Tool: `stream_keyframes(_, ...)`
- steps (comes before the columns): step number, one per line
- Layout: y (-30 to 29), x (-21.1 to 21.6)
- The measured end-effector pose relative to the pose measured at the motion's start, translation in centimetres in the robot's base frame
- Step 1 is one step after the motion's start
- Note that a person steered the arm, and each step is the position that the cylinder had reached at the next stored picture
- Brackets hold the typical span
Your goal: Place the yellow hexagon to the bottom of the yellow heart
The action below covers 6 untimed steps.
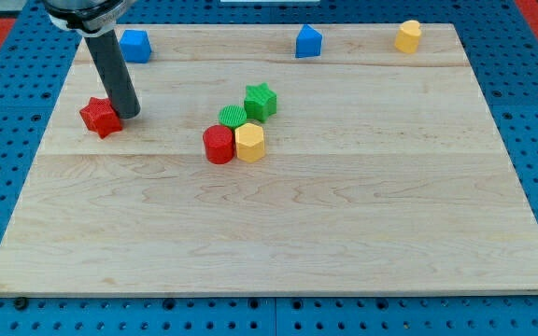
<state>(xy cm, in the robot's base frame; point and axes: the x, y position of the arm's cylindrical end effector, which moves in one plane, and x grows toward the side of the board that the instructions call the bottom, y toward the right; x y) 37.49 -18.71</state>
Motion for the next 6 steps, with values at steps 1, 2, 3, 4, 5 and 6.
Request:
stream_keyframes(1,-0.4,0.0)
stream_keyframes(2,-0.5,0.0)
stream_keyframes(3,0.0,0.4)
stream_keyframes(4,6.8,0.4)
stream_keyframes(5,10.0,2.6)
stream_keyframes(6,13.0,4.6)
